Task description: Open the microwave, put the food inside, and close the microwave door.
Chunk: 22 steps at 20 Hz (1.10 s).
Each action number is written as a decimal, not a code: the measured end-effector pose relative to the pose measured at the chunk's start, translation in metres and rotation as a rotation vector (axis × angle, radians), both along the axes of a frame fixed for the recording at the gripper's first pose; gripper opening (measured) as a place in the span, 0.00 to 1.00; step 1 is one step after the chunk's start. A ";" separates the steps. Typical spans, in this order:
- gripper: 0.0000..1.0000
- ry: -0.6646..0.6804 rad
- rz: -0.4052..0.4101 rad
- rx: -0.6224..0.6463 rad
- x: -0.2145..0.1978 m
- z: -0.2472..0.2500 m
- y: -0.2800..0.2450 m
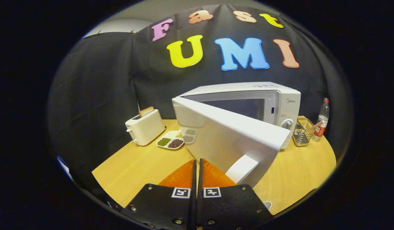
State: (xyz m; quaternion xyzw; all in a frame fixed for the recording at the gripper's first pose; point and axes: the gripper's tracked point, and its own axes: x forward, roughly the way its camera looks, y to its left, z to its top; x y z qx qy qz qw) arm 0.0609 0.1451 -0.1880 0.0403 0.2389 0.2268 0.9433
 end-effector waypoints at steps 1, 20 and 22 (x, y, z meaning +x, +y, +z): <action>0.01 0.001 -0.014 -0.002 0.008 -0.001 -0.007; 0.01 0.032 -0.167 -0.040 0.126 -0.049 -0.070; 0.01 0.027 -0.193 -0.033 0.138 -0.052 -0.072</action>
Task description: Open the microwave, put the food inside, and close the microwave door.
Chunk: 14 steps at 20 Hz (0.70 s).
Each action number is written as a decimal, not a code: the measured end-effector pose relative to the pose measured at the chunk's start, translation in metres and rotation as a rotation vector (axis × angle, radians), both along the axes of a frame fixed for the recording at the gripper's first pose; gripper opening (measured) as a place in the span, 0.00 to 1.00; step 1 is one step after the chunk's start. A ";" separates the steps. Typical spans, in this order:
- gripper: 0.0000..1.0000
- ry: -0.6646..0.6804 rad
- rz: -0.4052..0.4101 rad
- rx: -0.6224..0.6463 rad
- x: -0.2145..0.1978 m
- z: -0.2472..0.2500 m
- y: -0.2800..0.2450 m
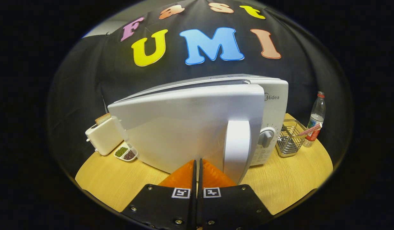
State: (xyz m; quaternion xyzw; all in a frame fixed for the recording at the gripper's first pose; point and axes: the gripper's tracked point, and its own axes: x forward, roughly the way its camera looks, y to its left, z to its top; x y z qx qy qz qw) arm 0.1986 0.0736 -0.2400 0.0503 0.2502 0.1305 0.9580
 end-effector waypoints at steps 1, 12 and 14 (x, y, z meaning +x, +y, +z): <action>0.01 -0.007 -0.014 -0.001 0.005 -0.002 -0.002; 0.01 -0.046 -0.129 0.013 0.048 -0.015 -0.008; 0.01 -0.042 -0.136 0.016 0.046 -0.013 -0.008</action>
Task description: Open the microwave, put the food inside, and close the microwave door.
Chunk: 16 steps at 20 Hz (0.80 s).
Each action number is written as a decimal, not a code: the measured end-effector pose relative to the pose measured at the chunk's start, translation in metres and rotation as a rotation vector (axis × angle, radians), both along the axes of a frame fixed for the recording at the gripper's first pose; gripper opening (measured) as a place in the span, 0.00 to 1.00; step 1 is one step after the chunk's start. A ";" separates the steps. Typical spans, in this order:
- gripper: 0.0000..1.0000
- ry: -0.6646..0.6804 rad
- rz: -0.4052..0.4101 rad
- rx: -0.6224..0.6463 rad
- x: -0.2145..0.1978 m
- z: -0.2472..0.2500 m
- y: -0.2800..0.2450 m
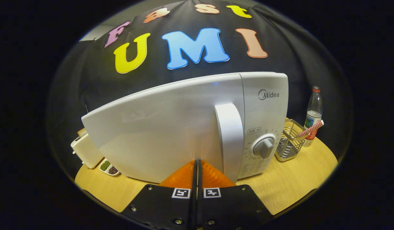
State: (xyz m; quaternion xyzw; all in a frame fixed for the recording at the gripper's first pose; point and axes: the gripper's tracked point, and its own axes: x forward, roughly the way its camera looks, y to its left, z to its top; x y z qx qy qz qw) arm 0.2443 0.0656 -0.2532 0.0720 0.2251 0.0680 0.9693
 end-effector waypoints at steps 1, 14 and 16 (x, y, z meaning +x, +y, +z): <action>0.01 -0.011 0.006 0.005 -0.002 0.005 0.003; 0.90 -0.125 0.125 0.001 -0.114 0.099 0.020; 0.90 -0.152 0.136 -0.001 -0.134 0.114 0.020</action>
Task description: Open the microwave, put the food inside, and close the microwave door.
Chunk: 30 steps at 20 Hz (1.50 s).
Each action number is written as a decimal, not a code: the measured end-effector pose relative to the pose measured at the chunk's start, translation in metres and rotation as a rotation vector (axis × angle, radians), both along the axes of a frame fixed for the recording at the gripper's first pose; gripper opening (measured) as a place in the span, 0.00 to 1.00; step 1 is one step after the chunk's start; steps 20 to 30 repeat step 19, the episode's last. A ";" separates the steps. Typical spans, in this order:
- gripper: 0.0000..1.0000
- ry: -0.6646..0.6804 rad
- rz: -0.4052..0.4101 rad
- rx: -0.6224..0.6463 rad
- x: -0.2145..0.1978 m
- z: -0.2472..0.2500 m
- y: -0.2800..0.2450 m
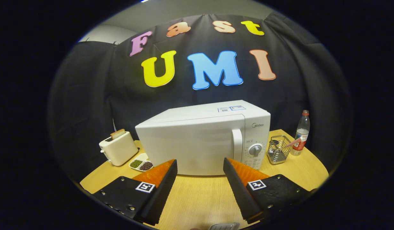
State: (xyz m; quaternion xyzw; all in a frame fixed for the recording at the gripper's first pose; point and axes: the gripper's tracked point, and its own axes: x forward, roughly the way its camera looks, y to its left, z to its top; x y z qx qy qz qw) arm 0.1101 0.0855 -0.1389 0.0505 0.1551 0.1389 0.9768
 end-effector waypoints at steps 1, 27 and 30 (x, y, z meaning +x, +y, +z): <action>0.92 -0.010 0.005 -0.001 -0.011 0.005 0.000; 0.94 -0.154 0.007 -0.064 -0.112 0.057 -0.005; 0.94 -0.154 0.007 -0.064 -0.112 0.057 -0.005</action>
